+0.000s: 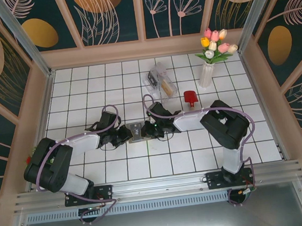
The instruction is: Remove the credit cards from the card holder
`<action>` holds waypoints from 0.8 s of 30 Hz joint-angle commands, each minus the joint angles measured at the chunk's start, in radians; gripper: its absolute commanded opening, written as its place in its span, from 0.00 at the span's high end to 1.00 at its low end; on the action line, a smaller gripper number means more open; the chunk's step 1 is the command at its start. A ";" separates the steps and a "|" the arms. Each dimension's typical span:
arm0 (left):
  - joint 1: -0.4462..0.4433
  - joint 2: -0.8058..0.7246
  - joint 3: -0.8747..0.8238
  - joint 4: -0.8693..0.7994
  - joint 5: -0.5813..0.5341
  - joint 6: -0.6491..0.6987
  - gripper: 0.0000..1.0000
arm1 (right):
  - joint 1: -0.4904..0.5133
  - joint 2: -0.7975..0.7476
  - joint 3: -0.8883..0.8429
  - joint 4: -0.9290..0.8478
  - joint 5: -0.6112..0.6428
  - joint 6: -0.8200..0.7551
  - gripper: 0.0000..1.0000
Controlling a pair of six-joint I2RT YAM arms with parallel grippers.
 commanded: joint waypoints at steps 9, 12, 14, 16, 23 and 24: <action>-0.006 0.011 -0.008 -0.087 -0.037 0.014 0.72 | -0.003 0.017 0.006 -0.031 0.014 -0.059 1.00; -0.006 -0.018 0.000 -0.096 -0.062 0.006 0.62 | -0.024 -0.019 -0.021 -0.027 0.013 -0.063 1.00; -0.006 -0.025 -0.002 -0.096 -0.074 0.001 0.60 | -0.036 -0.040 -0.038 -0.026 0.012 -0.065 1.00; -0.006 -0.018 -0.008 -0.091 -0.073 0.000 0.60 | -0.044 -0.051 -0.043 -0.025 0.008 -0.073 1.00; -0.007 -0.007 -0.013 -0.085 -0.069 -0.003 0.68 | -0.046 -0.057 -0.046 -0.033 0.022 -0.077 1.00; -0.006 -0.006 -0.012 -0.086 -0.067 -0.002 0.69 | -0.046 -0.059 -0.049 -0.033 0.027 -0.076 1.00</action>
